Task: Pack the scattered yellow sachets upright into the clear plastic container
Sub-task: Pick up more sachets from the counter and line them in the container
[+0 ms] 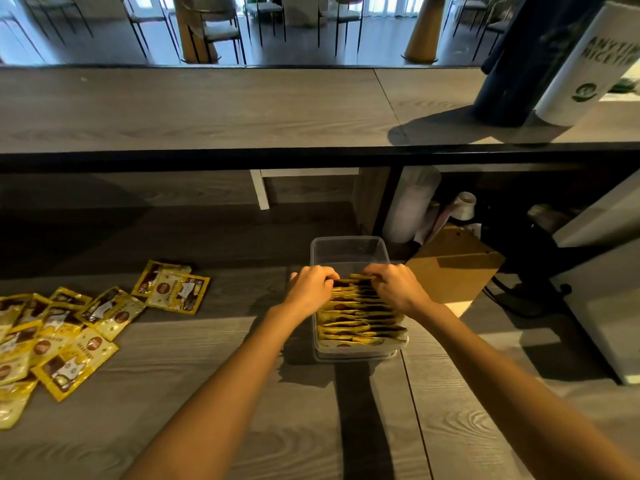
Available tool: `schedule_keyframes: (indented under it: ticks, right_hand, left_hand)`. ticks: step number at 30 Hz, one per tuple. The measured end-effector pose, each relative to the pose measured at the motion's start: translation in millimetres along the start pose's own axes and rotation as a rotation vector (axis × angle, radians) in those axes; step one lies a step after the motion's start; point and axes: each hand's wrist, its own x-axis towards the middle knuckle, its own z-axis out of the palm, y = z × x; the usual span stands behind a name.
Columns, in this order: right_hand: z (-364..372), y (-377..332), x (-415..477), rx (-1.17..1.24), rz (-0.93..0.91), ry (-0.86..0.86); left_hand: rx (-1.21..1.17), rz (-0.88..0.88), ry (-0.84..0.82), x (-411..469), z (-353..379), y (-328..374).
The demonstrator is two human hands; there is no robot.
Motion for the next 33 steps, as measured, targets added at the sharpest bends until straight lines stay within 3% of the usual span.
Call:
schedule_keyframes:
  ticks: [9, 21, 27, 33]
  right_hand:
    - [6, 0, 0, 0.032, 0.021, -0.062]
    - [0, -4, -2, 0.000, 0.005, -0.056]
    - [-4, -26, -6, -0.093, -0.043, 0.082]
    - [30, -105, -8, -0.059, -0.215, 0.202]
  left_hand:
    - [0.110, 0.054, 0.004, -2, 0, -4]
    - [0.021, 0.023, -0.018, -11, -6, 0]
    - [0.002, 0.038, 0.097, -18, -26, 1]
    - [-0.022, -0.034, 0.396, -46, -71, -36]
